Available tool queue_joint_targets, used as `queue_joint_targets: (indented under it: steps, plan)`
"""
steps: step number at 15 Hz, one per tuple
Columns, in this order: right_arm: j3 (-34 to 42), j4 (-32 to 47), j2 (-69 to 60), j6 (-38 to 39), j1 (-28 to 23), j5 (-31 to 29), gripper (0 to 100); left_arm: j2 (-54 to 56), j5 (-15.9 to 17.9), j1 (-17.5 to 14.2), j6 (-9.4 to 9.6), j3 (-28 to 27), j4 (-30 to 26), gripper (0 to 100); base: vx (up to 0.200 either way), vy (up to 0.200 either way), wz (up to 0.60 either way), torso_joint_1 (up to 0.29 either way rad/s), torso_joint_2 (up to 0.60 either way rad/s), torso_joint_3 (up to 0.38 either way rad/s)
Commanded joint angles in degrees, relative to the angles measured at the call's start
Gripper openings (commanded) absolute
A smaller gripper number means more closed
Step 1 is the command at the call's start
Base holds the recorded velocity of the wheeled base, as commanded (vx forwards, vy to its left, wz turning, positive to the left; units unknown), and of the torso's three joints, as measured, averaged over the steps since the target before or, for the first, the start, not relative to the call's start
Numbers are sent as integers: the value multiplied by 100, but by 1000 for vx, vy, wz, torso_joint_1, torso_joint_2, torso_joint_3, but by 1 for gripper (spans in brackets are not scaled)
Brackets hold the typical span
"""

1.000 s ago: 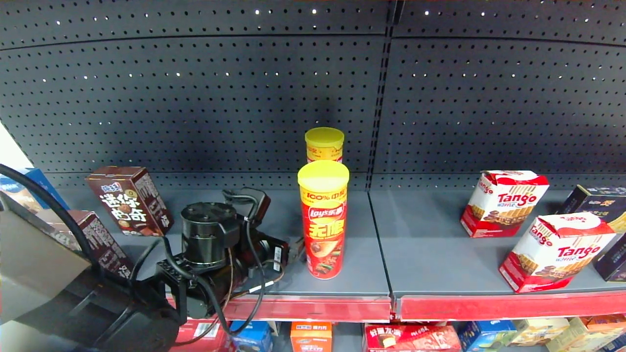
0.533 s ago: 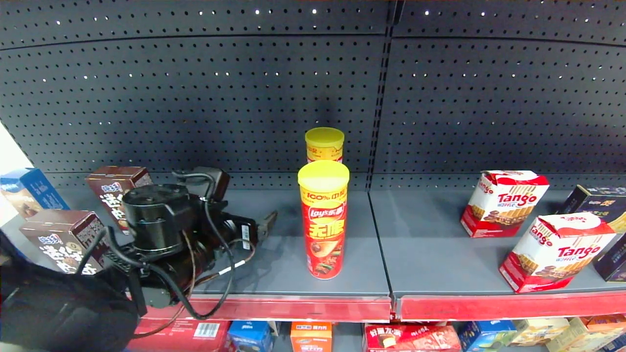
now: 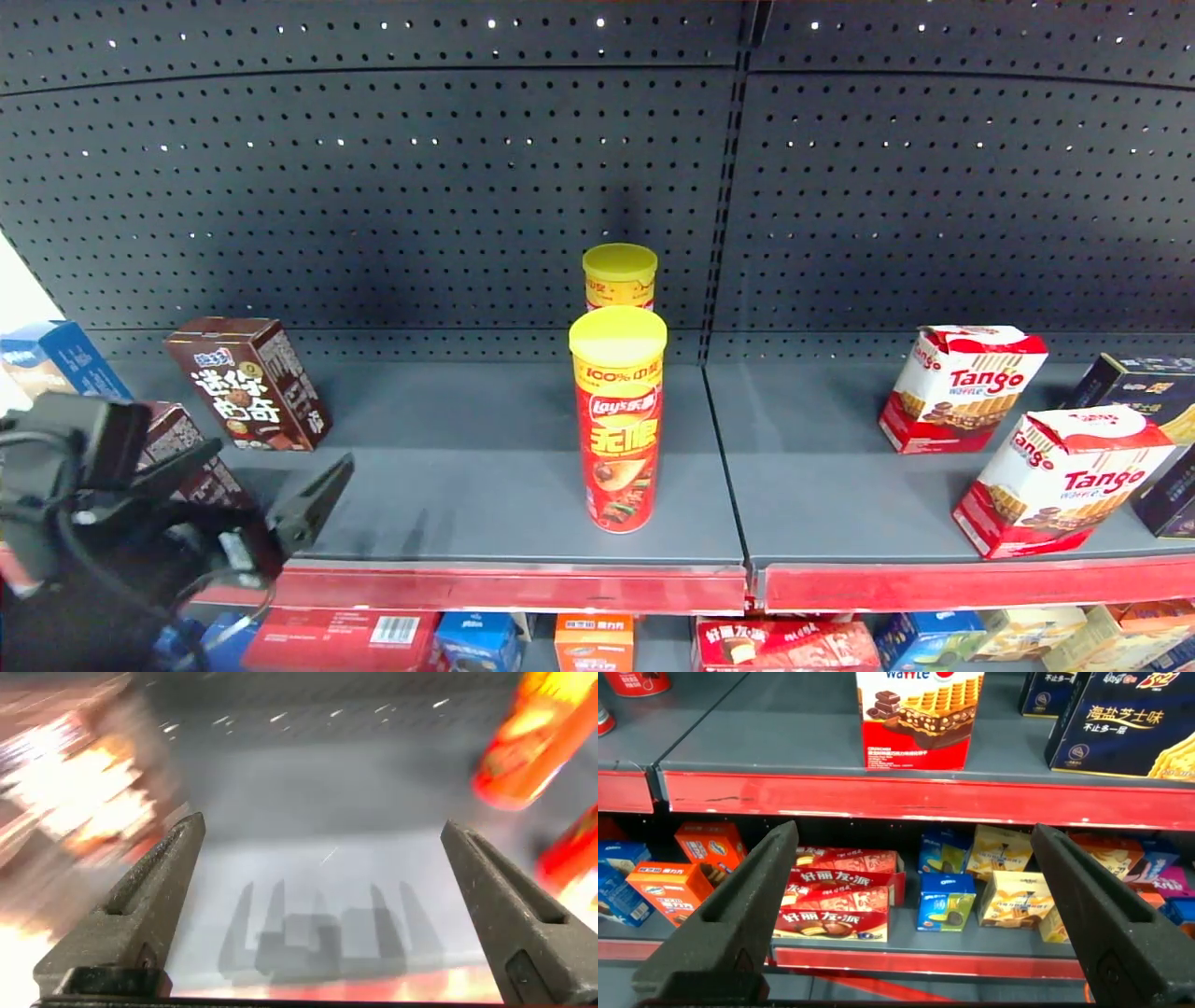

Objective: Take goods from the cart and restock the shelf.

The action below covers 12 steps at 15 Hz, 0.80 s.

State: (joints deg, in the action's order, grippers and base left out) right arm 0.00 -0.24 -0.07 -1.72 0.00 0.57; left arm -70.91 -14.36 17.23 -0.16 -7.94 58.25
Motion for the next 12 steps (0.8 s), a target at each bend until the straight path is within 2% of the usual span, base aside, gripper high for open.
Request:
queue_joint_targets:
  steps: [1, 3, 4, 6, 7, 9, 10, 11, 12]
  plan:
    - [0, -11, 7, 5, 0, 4, 100, 1598, 12, -615, -134, 794, -463, 100, 0, 0, 0, 0, 0, 0]
    - [0, -11, 7, -21, 0, 4, 100, 2020, -23, -721, -195, 794, -947, 100, 0, 0, 0, 0, 0, 0]
    - [0, -11, 7, -30, 0, 13, 100, 2530, -23, -826, -186, 794, -1465, 100, 0, 0, 0, 0, 0, 0]
    - [0, -11, 7, -21, 9, 4, 100, 3066, -41, -967, -169, 794, -2028, 100, 0, 0, 0, 0, 0, 0]
    - [0, -11, 7, -21, 0, 4, 100, 3874, -49, -1134, -160, 794, -3109, 100, 0, 0, 0, 0, 0, 0]
    - [0, -2, 7, -30, 0, 4, 100, 5131, -32, -1151, -37, 794, -4735, 100, 0, 0, 0, 0, 0, 0]
    - [0, -11, 7, -30, 0, 4, 100, 6230, 100, -1134, 16, 706, -5886, 100, 0, 0, 0, 0, 0, 0]
    - [0, -11, 7, -39, 0, 13, 100, 6520, 434, -1072, 33, 495, -6211, 100, 0, 0, 0, 0, 0, 0]
    - [0, -11, 7, -39, 0, 13, 100, 6538, 584, -1072, 77, 530, -6194, 100, 0, 0, 0, 0, 0, 0]
